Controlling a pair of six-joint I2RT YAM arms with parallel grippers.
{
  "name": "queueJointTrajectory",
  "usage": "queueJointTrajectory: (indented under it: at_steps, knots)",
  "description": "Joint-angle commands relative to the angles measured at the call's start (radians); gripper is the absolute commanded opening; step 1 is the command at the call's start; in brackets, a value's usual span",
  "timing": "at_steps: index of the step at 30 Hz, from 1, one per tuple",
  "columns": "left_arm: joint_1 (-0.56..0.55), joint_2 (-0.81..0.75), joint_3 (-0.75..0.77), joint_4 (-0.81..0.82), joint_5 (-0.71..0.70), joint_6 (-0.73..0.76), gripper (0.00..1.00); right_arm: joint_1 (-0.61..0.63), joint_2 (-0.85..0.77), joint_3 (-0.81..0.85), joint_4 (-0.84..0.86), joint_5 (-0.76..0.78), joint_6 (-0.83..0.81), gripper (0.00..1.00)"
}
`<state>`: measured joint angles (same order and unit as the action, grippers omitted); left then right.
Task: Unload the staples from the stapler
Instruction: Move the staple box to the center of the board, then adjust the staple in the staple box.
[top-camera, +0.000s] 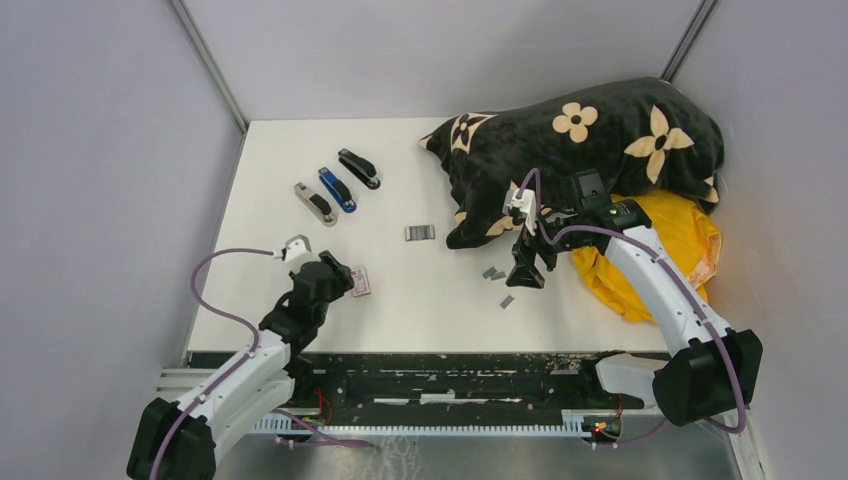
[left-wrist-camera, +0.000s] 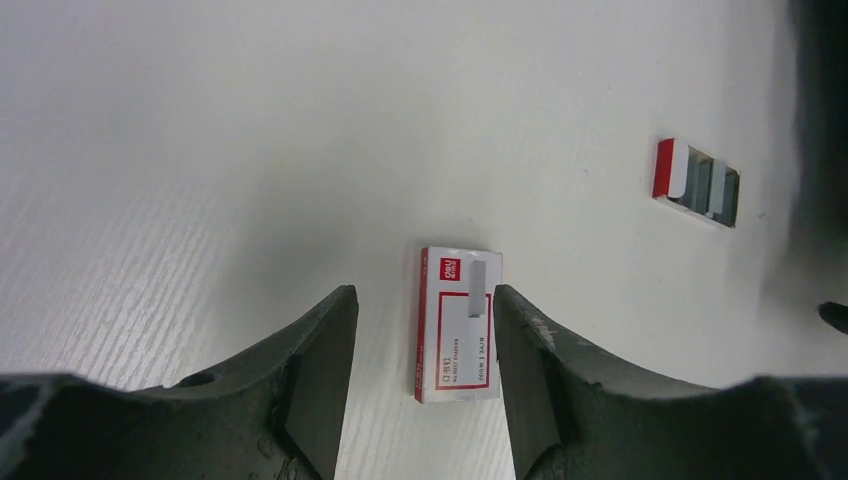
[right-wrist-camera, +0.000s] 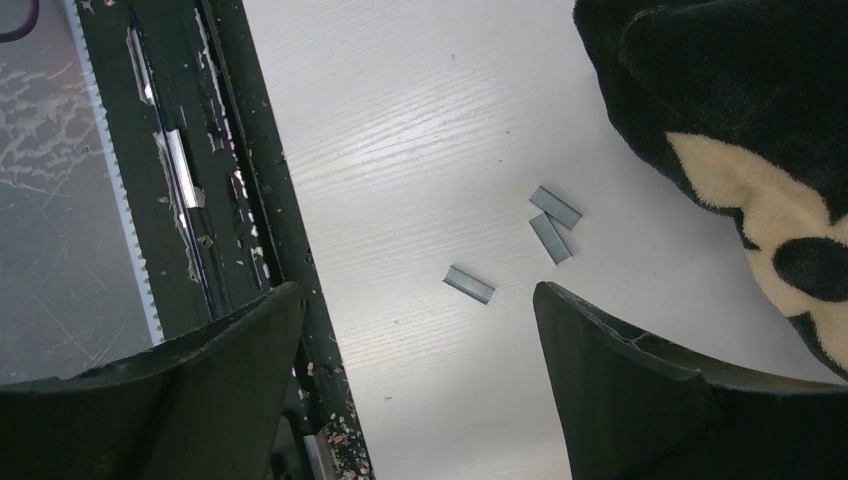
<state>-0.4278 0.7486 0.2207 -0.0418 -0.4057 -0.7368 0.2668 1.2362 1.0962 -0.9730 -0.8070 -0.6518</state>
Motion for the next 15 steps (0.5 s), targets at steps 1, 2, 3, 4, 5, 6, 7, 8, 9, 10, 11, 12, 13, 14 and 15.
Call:
queueJointTrajectory:
  at_steps: [1,2,3,4,5,6,7,8,9,10,11,12,13,14,15]
  knots:
    - [0.001,-0.003,0.009,-0.023,-0.111,-0.097,0.58,0.003,-0.024,0.002,0.022,0.002,-0.007,0.92]
    - [0.001,0.005,0.009,-0.028,-0.113,-0.11,0.57,0.002,-0.024,0.002,0.022,0.001,-0.007,0.92]
    - [0.001,0.017,0.011,-0.031,-0.112,-0.117,0.53,0.002,-0.024,0.001,0.021,0.0,-0.008,0.92]
    - [0.002,0.03,0.014,-0.035,-0.114,-0.127,0.52,0.002,-0.024,0.001,0.022,0.0,-0.008,0.92]
    - [0.002,0.044,0.018,-0.039,-0.114,-0.137,0.51,0.002,-0.026,0.002,0.022,0.0,-0.007,0.92]
    - [0.001,0.061,0.023,-0.039,-0.107,-0.139,0.5,0.001,-0.026,0.002,0.022,0.0,-0.008,0.92]
    - [0.001,0.074,0.031,-0.039,-0.099,-0.14,0.48,0.002,-0.026,0.001,0.022,0.0,-0.008,0.92]
    - [0.002,0.089,0.038,-0.04,-0.088,-0.142,0.47,0.001,-0.024,0.002,0.021,0.0,-0.009,0.92]
    - [0.001,0.098,0.049,-0.042,-0.072,-0.137,0.46,0.002,-0.024,0.002,0.02,0.0,-0.009,0.92]
    - [0.001,0.103,0.058,-0.035,-0.043,-0.116,0.46,0.001,-0.026,0.002,0.02,0.0,-0.009,0.92]
    - [0.002,0.103,0.067,-0.024,0.0,-0.083,0.46,0.002,-0.027,0.001,0.02,-0.001,-0.009,0.92]
    - [0.001,0.096,0.078,-0.013,0.048,-0.052,0.47,0.002,-0.027,0.001,0.02,-0.002,-0.009,0.92]
    - [0.001,0.083,0.084,0.011,0.106,-0.015,0.48,0.002,-0.028,0.002,0.02,-0.005,-0.009,0.92]
    - [0.001,0.067,0.085,0.053,0.178,0.025,0.5,0.002,-0.028,0.002,0.02,-0.008,-0.009,0.92]
    - [0.001,0.053,0.084,0.101,0.245,0.053,0.51,0.002,-0.029,0.002,0.018,-0.012,-0.009,0.92]
